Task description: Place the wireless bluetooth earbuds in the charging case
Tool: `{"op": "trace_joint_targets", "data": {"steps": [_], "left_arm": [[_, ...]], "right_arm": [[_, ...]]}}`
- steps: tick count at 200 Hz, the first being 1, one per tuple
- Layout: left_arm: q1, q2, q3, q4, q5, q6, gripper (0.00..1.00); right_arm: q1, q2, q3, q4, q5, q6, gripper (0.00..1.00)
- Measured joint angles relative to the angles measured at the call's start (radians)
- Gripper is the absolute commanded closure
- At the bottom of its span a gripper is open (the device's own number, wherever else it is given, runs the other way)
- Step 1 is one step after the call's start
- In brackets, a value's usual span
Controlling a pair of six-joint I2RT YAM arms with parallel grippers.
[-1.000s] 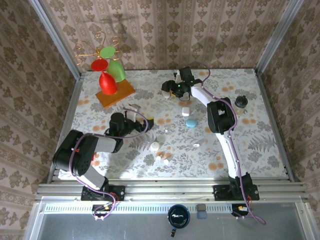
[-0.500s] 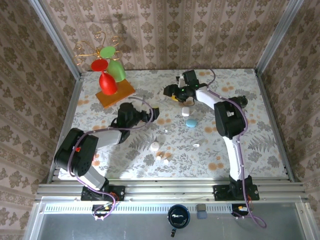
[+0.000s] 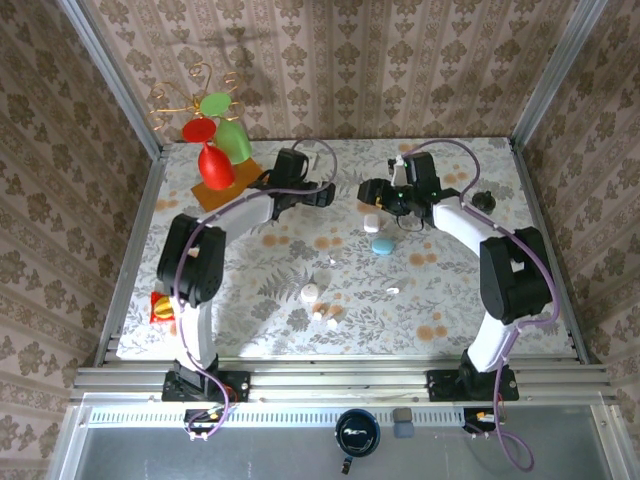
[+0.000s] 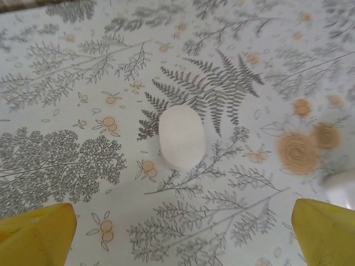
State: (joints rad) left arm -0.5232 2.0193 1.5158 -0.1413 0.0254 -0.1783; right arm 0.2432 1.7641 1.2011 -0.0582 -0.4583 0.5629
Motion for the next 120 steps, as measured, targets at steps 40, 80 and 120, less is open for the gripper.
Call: {"op": "trace_joint_targets", "data": {"steps": [40, 80, 120], "left_arm": [[-0.006, 0.153, 0.200, -0.129, -0.029, 0.008, 0.05], [-0.012, 0.260, 0.326, -0.181, -0.045, 0.029, 0.09], [-0.012, 0.356, 0.445, -0.240, -0.032, 0.037, 0.14]], "right_arm": [[0.000, -0.009, -0.084, 0.003, 0.011, -0.011, 0.32], [0.000, -0.010, -0.104, 0.011, 0.011, -0.010, 0.32], [0.000, -0.011, -0.113, 0.031, 0.010, -0.010, 0.32]]}}
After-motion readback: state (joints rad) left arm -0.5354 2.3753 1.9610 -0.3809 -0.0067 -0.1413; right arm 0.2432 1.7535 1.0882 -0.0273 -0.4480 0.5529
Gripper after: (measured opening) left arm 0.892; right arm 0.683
